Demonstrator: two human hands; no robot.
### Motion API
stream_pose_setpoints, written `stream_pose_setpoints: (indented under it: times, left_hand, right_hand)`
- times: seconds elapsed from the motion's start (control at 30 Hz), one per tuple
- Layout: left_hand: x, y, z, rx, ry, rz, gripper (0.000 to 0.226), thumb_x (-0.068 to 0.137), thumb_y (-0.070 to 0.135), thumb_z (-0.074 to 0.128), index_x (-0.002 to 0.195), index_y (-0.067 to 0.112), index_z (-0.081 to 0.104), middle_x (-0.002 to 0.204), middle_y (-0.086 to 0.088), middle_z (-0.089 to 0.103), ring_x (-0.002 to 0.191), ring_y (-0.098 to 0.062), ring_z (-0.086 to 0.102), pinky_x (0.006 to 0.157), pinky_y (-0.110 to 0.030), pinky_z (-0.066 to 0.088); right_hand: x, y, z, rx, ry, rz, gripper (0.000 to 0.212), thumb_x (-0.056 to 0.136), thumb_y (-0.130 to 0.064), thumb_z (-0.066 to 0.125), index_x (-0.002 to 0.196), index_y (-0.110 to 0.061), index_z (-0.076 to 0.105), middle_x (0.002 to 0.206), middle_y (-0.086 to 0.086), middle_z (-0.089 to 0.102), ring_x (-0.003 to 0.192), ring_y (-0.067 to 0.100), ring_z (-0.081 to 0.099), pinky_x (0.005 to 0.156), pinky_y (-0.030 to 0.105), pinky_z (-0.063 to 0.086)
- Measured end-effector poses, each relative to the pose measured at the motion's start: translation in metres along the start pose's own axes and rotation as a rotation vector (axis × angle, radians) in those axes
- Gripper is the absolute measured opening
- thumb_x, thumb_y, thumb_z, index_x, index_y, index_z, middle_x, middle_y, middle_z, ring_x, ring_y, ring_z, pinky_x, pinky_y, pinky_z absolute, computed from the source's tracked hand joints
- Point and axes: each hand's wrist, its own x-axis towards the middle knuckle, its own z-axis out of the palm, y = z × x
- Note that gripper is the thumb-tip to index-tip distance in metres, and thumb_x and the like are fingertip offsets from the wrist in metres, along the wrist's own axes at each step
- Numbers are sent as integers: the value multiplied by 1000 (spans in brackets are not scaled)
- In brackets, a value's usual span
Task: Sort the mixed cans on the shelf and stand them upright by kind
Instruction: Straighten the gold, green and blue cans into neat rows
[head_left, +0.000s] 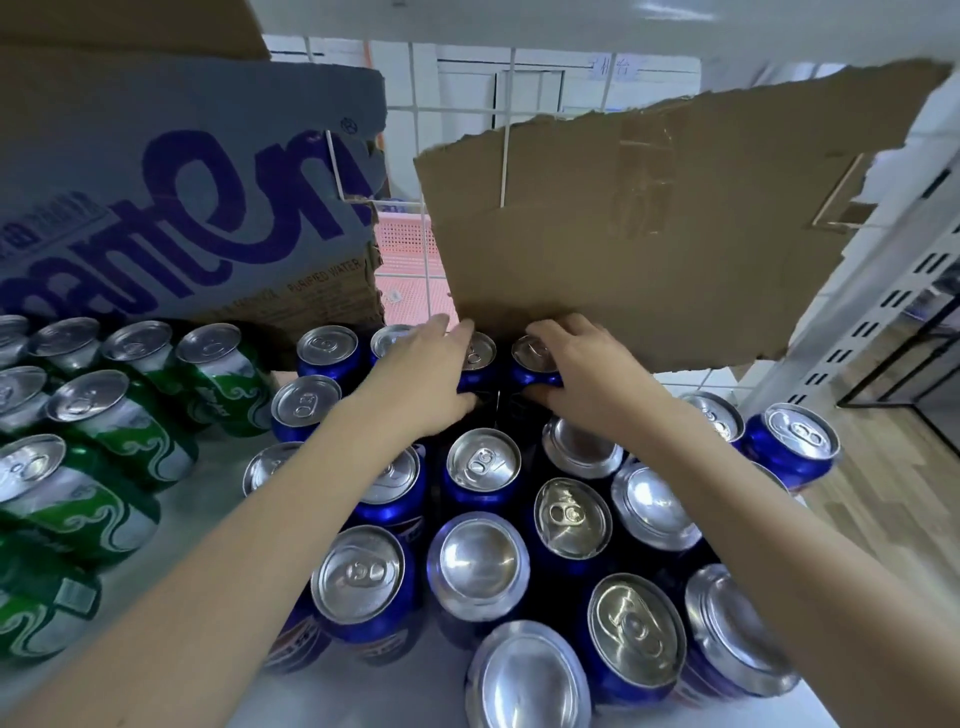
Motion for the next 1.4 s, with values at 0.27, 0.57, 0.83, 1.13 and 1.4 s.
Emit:
stream_pose_setpoints:
  times: [0.27,0.57,0.83,1.13,1.4]
  left_hand:
    - [-62,4,-25,-188,-203,210,68,85,38,60,145,29,29,149,13,31,136,-5,27,107,-20,23]
    - [-50,26,-10,-100,-261,86,47,77,42,65,118,21,60,112,-3,62,102,-23,57,86,-39,49]
    - [-41,20,-53,-77,-5,-17,56,67,66,63,86,14,71,82,-8,67,78,-23,59,68,-35,50]
    - [-37,25,-61,-88,33,-11,59,65,65,67,90,12,70,86,-5,67,84,-26,63,75,-41,53]
    - [-24,13,-36,50,-449,289,58,78,6,68,128,30,52,129,10,51,111,-9,46,92,-23,38]
  right_hand:
    - [-51,11,-43,6,-207,-170,35,90,-28,53,124,-19,54,112,-3,58,99,15,51,88,30,42]
    - [-54,2,-36,-43,-373,-134,73,76,-15,63,142,-27,33,124,3,50,107,18,47,83,27,39]
    - [-55,3,-32,-34,-353,-156,61,75,-15,68,133,-18,46,112,10,57,104,28,52,86,39,43]
    - [-55,3,-30,-28,-368,-128,70,79,-13,64,141,-24,35,117,8,50,110,25,46,92,37,41]
    - [-55,2,-31,-68,-350,-147,68,77,-14,65,139,-20,37,117,7,54,113,24,44,93,35,39]
